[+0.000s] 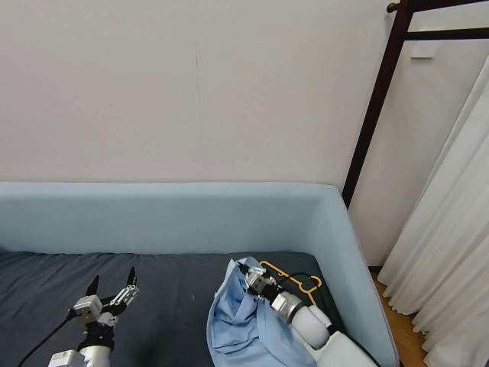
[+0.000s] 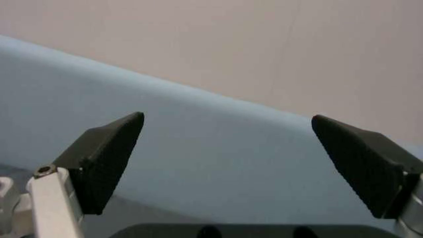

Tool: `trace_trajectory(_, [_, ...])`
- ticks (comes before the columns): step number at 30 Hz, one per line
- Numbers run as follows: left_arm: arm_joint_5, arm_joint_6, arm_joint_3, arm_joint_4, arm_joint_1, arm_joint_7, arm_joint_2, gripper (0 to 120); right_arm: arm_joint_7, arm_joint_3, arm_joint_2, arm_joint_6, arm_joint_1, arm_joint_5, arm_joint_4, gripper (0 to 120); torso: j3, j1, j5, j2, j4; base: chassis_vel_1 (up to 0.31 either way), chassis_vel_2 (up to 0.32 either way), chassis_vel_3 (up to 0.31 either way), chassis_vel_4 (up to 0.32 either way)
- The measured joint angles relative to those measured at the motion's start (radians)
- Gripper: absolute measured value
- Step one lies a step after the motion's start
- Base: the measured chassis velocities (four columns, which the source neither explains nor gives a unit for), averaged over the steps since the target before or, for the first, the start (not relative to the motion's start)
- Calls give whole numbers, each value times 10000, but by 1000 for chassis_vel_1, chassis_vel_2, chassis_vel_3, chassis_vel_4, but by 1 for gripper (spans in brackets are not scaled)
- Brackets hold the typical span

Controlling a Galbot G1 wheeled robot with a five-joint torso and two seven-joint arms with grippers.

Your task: Pick up the clothes from the sofa and hang them on the clothes hanger.

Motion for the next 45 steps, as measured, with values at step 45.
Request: trace_trajectory(45, [-123, -626, 3298, 5552, -2133, 7899, -103, 96, 860, -429, -759, -919, 1819, 2510, 1966, 0, 0, 1, 1, 0, 0, 0, 0, 0, 0])
